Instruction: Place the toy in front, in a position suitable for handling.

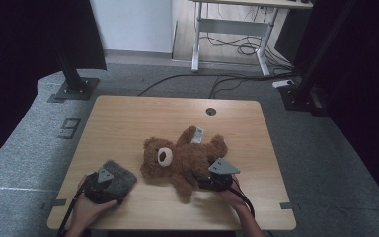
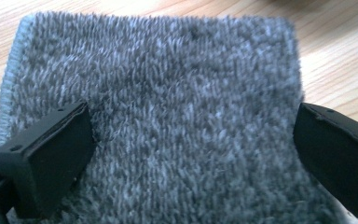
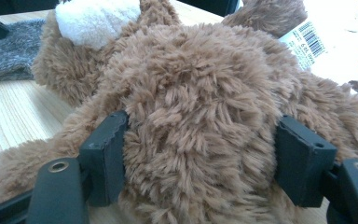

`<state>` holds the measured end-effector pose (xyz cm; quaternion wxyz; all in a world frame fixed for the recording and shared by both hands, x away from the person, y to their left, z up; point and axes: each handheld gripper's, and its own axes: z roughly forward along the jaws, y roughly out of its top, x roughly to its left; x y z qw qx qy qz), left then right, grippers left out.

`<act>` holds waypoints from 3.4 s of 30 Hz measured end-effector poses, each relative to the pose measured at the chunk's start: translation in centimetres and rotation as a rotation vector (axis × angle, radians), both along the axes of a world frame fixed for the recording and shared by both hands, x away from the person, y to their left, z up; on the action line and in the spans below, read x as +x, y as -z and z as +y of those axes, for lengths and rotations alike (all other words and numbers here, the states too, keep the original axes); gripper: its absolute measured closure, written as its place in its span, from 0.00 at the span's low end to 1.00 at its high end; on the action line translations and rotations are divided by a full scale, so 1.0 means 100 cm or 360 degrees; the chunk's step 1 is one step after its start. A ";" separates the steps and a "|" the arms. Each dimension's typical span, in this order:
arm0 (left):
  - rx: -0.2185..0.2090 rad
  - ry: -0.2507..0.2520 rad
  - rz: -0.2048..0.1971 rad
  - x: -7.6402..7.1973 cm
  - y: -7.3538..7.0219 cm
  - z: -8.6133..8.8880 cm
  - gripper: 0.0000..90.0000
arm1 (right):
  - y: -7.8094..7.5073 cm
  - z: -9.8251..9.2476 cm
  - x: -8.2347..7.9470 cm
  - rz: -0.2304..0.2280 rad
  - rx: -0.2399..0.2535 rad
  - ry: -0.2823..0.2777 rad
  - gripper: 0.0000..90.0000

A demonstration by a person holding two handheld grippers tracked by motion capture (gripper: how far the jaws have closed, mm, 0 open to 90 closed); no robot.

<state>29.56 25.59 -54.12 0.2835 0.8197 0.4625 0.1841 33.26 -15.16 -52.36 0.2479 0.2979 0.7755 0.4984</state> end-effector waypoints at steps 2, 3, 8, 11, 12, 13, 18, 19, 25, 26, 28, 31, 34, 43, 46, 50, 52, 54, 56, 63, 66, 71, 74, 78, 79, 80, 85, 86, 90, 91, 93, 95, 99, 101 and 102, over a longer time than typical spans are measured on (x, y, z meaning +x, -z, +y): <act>-0.0013 0.0010 0.0026 0.002 0.002 0.001 0.00 | 0.000 0.000 0.000 0.0003 -0.0002 0.0000 0.30; -0.0027 0.0014 0.0039 0.003 0.002 0.002 0.00 | 0.000 0.000 0.000 0.0004 -0.0001 0.0000 0.30; -0.0047 0.0031 0.0020 0.003 0.000 0.006 0.13 | 0.000 0.000 0.000 0.0003 -0.0004 -0.0003 0.30; -0.0064 0.0038 -0.0015 0.002 -0.001 0.009 0.22 | 0.000 0.000 0.000 0.0000 -0.0003 -0.0003 0.30; -0.0075 0.0031 -0.0040 0.002 -0.001 0.011 0.36 | 0.000 0.000 -0.001 -0.0002 -0.0008 -0.0003 0.30; -0.0075 0.0031 -0.0040 0.002 -0.001 0.011 0.41 | 0.000 0.000 -0.001 -0.0002 -0.0008 -0.0003 0.30; -0.0062 0.0028 -0.0094 0.002 -0.002 0.015 0.66 | 0.000 -0.001 -0.001 -0.0003 -0.0009 -0.0003 0.30; -0.0055 0.0024 -0.0099 0.002 -0.002 0.014 0.69 | 0.000 -0.001 -0.001 -0.0003 -0.0009 -0.0004 0.30; -0.0035 0.0008 -0.0120 0.001 -0.003 0.014 0.80 | 0.000 -0.001 -0.001 -0.0007 -0.0005 0.0002 0.30; -0.0070 0.0002 -0.0124 0.001 -0.003 0.017 0.81 | 0.000 -0.002 -0.001 -0.0008 0.0001 0.0002 0.29; -0.0095 -0.0006 -0.0131 0.001 -0.004 0.018 0.81 | 0.000 -0.002 -0.001 -0.0006 0.0006 0.0005 0.29; -0.0165 -0.0020 -0.0177 -0.001 -0.008 0.024 0.81 | -0.001 -0.003 -0.001 -0.0008 0.0005 0.0011 0.28; -0.0264 -0.0028 -0.0214 -0.004 -0.013 0.030 0.81 | -0.002 -0.003 -0.002 -0.0001 0.0013 0.0025 0.27; -0.0378 -0.0033 -0.0262 -0.006 -0.019 0.035 0.81 | -0.012 -0.014 -0.002 0.0040 0.0032 0.0066 0.24; -0.0409 -0.0035 -0.0271 -0.006 -0.020 0.035 0.81 | -0.010 -0.021 0.005 0.0123 0.0005 0.0124 0.21; -0.0505 -0.0002 -0.0305 -0.005 -0.027 0.031 0.81 | 0.005 -0.015 0.016 0.0236 -0.0091 0.0105 0.24; -0.0528 0.0023 -0.0336 -0.004 -0.033 0.028 0.81 | 0.008 -0.012 0.017 0.0236 -0.0118 0.0084 0.32; -0.0564 0.0045 -0.0361 -0.002 -0.040 0.024 0.80 | 0.009 -0.010 0.015 0.0196 -0.0158 0.0064 0.44; -0.0584 0.0062 -0.0373 -0.001 -0.045 0.021 0.80 | 0.008 -0.009 0.014 0.0176 -0.0159 0.0055 0.51; -0.0665 0.0183 -0.0423 0.007 -0.067 -0.003 0.80 | 0.011 -0.002 0.000 0.0078 -0.0242 -0.0094 0.63; -0.0692 0.0246 -0.0435 0.017 -0.074 -0.023 0.80 | 0.013 -0.005 -0.002 0.0076 -0.0212 -0.0145 0.64; -0.0715 0.0320 -0.0421 0.038 -0.078 -0.052 0.80 | 0.013 -0.009 -0.002 0.0085 -0.0166 -0.0213 0.65; -0.0719 0.0341 -0.0426 0.047 -0.080 -0.065 0.80 | 0.013 -0.010 -0.002 0.0089 -0.0167 -0.0268 0.65; -0.0654 0.0406 -0.0440 0.064 -0.088 -0.092 0.80 | 0.012 -0.008 -0.003 0.0085 -0.0175 -0.0341 0.65; -0.0654 0.0406 -0.0440 0.064 -0.088 -0.092 0.80 | 0.012 -0.008 -0.003 0.0085 -0.0175 -0.0341 0.65; -0.0639 0.0421 -0.0416 0.071 -0.089 -0.102 0.80 | 0.012 -0.006 -0.003 0.0076 -0.0177 -0.0347 0.65; -0.0587 0.0406 -0.0415 0.084 -0.078 -0.115 0.80 | 0.012 -0.008 0.000 0.0072 -0.0148 -0.0327 0.65; -0.0589 0.0399 -0.0415 0.086 -0.076 -0.116 0.80 | 0.012 -0.008 0.000 0.0074 -0.0144 -0.0320 0.64; -0.0570 0.0397 -0.0388 0.088 -0.070 -0.119 0.80 | 0.010 -0.009 0.001 0.0095 -0.0100 -0.0271 0.56; -0.0570 0.0397 -0.0388 0.088 -0.070 -0.119 0.80 | 0.010 -0.009 0.001 0.0095 -0.0100 -0.0271 0.56; -0.0572 0.0407 -0.0372 0.088 -0.067 -0.121 0.81 | 0.004 -0.014 0.001 0.0136 -0.0020 -0.0240 0.43; -0.0574 0.0414 -0.0368 0.087 -0.065 -0.121 0.82 | 0.002 -0.016 0.002 0.0148 0.0007 -0.0228 0.40; -0.0605 0.0424 -0.0364 0.084 -0.058 -0.123 0.82 | -0.018 -0.023 0.004 0.0213 0.0160 -0.0156 0.30; -0.0607 0.0426 -0.0364 0.083 -0.057 -0.124 0.82 | -0.028 -0.021 0.007 0.0233 0.0227 -0.0133 0.26; -0.0604 0.0425 -0.0365 0.082 -0.057 -0.124 0.82 | -0.036 -0.013 0.011 0.0234 0.0231 -0.0101 0.24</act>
